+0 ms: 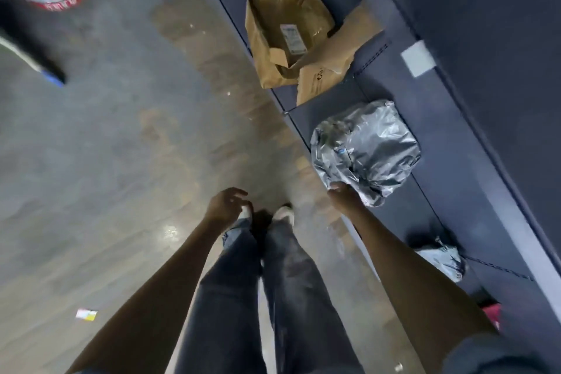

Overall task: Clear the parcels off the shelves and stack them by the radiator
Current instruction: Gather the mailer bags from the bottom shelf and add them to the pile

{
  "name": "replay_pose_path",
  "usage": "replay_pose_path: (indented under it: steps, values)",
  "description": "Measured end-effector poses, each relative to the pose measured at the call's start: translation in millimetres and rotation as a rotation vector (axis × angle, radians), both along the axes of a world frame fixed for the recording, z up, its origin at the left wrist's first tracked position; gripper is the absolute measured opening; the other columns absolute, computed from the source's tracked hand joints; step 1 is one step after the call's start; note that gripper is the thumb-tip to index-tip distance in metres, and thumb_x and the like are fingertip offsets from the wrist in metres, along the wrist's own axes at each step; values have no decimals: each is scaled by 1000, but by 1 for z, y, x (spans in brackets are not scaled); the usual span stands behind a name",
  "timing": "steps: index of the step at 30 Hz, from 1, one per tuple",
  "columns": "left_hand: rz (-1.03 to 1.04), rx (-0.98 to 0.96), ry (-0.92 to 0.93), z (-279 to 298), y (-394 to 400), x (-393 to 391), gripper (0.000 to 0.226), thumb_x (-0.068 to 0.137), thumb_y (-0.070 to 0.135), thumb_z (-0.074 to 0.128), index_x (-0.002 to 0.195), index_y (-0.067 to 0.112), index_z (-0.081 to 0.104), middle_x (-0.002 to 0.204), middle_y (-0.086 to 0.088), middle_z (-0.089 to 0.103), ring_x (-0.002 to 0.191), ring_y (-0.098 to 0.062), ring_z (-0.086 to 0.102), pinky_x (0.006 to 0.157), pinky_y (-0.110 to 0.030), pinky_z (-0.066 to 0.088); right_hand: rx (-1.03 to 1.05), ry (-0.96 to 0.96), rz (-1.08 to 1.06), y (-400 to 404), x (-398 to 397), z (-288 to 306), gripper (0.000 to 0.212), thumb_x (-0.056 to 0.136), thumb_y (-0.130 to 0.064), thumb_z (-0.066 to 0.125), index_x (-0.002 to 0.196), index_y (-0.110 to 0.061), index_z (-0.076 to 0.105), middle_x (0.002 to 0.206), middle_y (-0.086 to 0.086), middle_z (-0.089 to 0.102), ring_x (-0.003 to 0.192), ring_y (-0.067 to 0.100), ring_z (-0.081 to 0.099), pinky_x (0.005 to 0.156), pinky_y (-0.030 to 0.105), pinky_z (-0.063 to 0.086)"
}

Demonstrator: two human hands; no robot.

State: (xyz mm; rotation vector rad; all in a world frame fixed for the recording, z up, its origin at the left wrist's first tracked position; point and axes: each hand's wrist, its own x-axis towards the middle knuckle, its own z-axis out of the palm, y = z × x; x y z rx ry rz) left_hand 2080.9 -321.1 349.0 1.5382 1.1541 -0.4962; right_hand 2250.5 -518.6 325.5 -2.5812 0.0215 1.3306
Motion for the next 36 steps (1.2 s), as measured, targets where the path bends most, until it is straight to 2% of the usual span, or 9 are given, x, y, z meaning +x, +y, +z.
replay_pose_path:
  steps: [3, 6, 9, 13, 17, 24, 30, 33, 36]
  values:
    - [-35, 15, -21, -63, 0, 26, 35, 88, -7, 38, 108, 1, 65, 101, -21, 69, 79, -20, 66, 70, -22, 46, -40, -29, -16, 3, 34, -68, 43, 93, -13, 44, 135, -1, 44, 133, 24, 51, 120, 30, 52, 89, 31, 40]
    - [123, -44, -24, -117, -8, 46, 37, 87, -13, 34, 111, -6, 61, 88, -22, 64, 50, 2, 58, 51, -9, 42, -117, -107, 40, -4, 67, -130, 49, 92, -13, 46, 138, 2, 37, 139, 25, 44, 123, 26, 47, 96, 35, 40]
    - [110, -63, 45, -164, -20, 57, 38, 87, -11, 32, 110, -7, 61, 77, -13, 58, 58, -12, 53, 40, -3, 36, -246, -159, 141, -9, 98, -185, 51, 91, -13, 51, 136, 7, 38, 141, 26, 41, 132, 33, 41, 108, 37, 33]
    - [49, -61, 66, -201, -37, 69, 35, 88, -5, 36, 104, 3, 65, 84, -11, 63, 67, -16, 59, 47, -5, 42, -407, -108, 240, -18, 117, -239, 52, 93, -25, 50, 138, -1, 39, 143, 21, 41, 132, 33, 40, 103, 35, 37]
    - [20, -105, 66, -195, -56, 76, 32, 87, -6, 40, 105, 0, 66, 98, -23, 68, 90, -33, 66, 80, -33, 53, -413, -216, 229, -27, 116, -253, 37, 93, -16, 50, 128, -4, 47, 130, 20, 53, 122, 37, 50, 95, 45, 44]
    - [-409, 20, -36, -105, -71, 99, 31, 91, 8, 43, 114, 14, 63, 121, -9, 63, 113, -24, 57, 93, -24, 40, -124, -328, 330, -24, 73, -156, 25, 88, -9, 49, 107, 4, 59, 106, 29, 63, 103, 42, 60, 84, 43, 49]
    - [-1013, 618, -281, -29, -56, 97, 64, 90, 16, 49, 147, 27, 23, 156, -7, 16, 144, -22, 15, 116, -42, 17, -85, -285, 527, -17, 14, -50, 40, 89, -6, 47, 129, -8, 47, 125, 19, 57, 112, 34, 57, 90, 38, 47]
    - [-1225, 651, -179, 18, -54, 83, 67, 89, 25, 54, 147, 31, 20, 159, -2, -1, 147, -22, -4, 115, -56, 4, -47, -305, 725, -11, -39, 10, 37, 89, 0, 45, 126, -6, 50, 124, 15, 58, 115, 32, 56, 91, 34, 45]
    - [-1349, 619, -30, 79, -54, 31, 59, 89, 40, 54, 143, 32, 31, 158, 0, 0, 146, -30, -8, 109, -67, 6, -48, -396, 837, -20, -106, 80, 41, 89, 1, 43, 129, -7, 47, 127, 13, 56, 119, 31, 53, 99, 39, 42]
